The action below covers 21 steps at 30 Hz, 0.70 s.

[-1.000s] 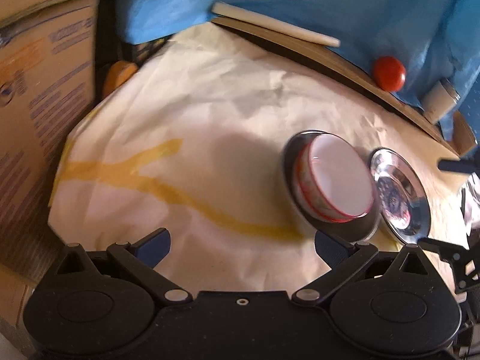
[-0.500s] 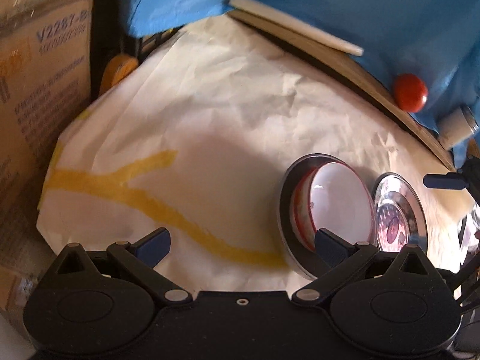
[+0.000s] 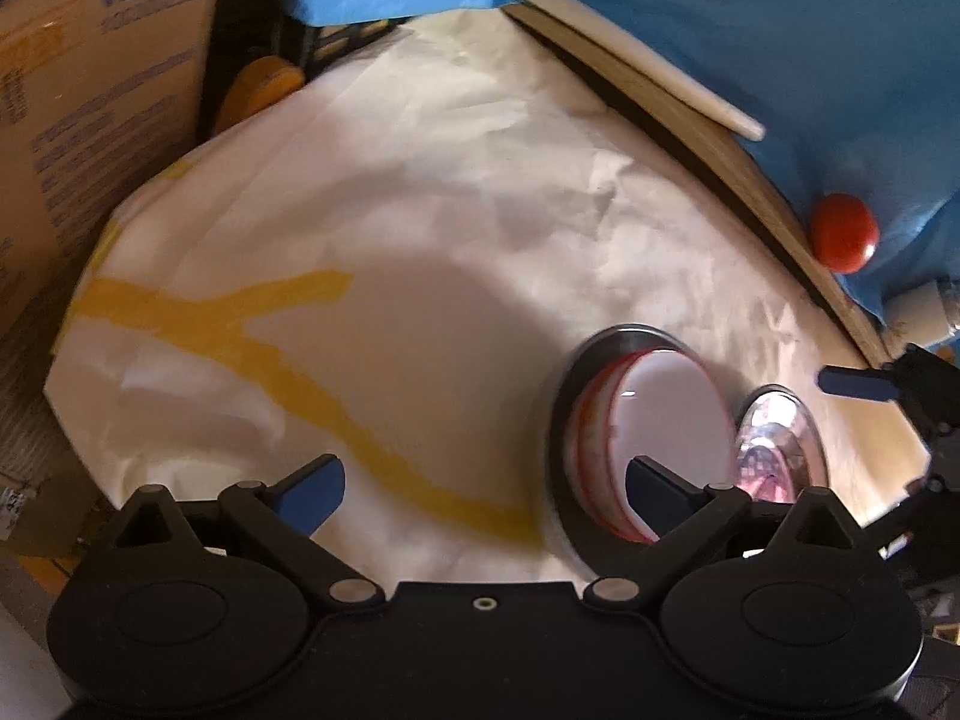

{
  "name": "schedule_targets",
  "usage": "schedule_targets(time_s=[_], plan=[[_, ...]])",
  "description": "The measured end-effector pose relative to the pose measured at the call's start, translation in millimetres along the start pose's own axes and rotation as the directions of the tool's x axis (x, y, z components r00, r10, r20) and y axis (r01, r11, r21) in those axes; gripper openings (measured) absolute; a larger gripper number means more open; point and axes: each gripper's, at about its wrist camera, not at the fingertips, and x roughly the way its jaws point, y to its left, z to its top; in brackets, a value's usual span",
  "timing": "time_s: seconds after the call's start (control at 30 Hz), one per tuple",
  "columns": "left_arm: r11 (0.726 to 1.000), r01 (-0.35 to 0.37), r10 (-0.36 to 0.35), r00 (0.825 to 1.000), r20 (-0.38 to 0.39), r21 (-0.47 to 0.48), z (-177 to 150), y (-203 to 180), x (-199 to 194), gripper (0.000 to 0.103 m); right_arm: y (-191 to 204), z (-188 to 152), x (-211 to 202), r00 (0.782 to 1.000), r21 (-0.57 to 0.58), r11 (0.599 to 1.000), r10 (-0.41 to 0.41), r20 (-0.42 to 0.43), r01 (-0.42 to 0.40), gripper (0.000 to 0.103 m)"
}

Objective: Organize plates and bowls
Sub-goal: 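Move both tools to opposite sides of the steel bowl rim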

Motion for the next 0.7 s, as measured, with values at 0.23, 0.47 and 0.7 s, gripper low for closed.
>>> schedule_targets(time_s=[0.23, 0.47, 0.7], plan=[[1.0, 0.021, -0.02, 1.0, -0.02, 0.021, -2, -1, 4, 0.091, -6, -2, 5, 1.0, 0.06, 0.998, -0.014, -0.024, 0.015, 0.103], [1.0, 0.001, -0.001, 1.0, 0.005, 0.03, 0, 6, -5, 0.086, -6, -1, 7, 1.0, 0.073, 0.997, -0.015, -0.023, 0.016, 0.103], [0.995, -0.037, 0.04, 0.999, -0.032, 0.091, 6, 0, 8, 0.075, -7, 7, 12, 0.996, 0.066, 0.995, -0.066, -0.058, 0.069, 0.103]])
